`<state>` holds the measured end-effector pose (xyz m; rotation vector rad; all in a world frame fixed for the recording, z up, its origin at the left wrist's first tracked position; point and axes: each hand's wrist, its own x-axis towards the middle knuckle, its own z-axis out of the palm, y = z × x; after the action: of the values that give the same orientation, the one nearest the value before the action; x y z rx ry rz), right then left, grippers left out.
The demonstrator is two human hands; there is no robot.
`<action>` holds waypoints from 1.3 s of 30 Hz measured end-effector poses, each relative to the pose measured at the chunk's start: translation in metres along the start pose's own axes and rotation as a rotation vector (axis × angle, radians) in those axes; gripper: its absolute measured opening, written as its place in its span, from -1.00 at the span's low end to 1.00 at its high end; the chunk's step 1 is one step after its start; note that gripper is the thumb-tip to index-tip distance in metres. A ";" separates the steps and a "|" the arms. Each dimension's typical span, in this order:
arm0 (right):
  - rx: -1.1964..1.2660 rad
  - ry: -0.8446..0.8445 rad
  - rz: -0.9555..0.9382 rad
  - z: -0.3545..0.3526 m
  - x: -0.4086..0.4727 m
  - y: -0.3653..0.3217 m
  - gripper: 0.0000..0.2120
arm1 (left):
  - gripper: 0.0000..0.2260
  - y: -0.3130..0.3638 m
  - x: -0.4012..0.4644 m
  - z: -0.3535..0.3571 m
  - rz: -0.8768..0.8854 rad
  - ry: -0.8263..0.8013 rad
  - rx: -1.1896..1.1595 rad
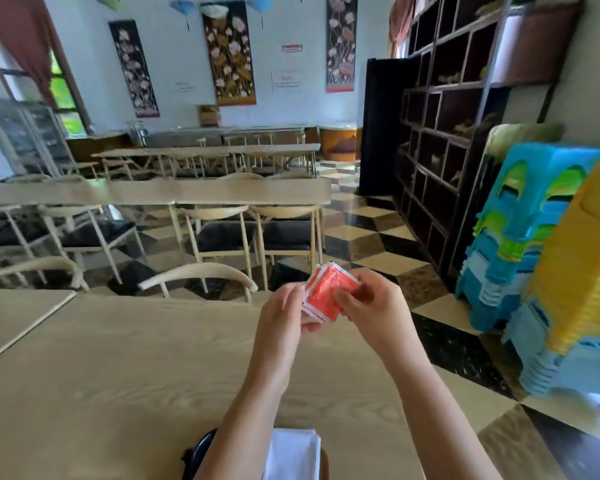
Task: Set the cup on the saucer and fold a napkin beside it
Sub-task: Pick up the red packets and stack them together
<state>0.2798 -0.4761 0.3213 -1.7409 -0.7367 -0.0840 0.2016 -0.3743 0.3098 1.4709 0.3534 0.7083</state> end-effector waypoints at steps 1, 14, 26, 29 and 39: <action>-0.010 0.021 -0.029 0.003 0.001 -0.005 -0.93 | -0.86 0.004 -0.001 -0.002 0.056 -0.004 0.024; 0.294 0.115 -0.034 0.040 -0.031 -0.015 -0.84 | -0.79 0.011 -0.017 -0.026 0.068 0.134 0.091; -0.566 0.477 -0.849 0.042 -0.032 -0.005 -0.77 | -0.91 0.030 -0.033 -0.038 0.057 0.107 -0.086; -0.435 0.278 -0.606 0.044 -0.038 -0.007 -0.58 | -0.87 0.027 -0.036 -0.048 0.159 0.133 0.060; 0.457 -0.083 -0.022 0.042 -0.032 -0.028 -0.91 | -0.79 0.029 -0.041 -0.062 0.236 0.073 0.130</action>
<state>0.2267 -0.4493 0.3181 -1.3061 -0.7670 0.1340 0.1264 -0.3532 0.3238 1.6293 0.2877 0.9440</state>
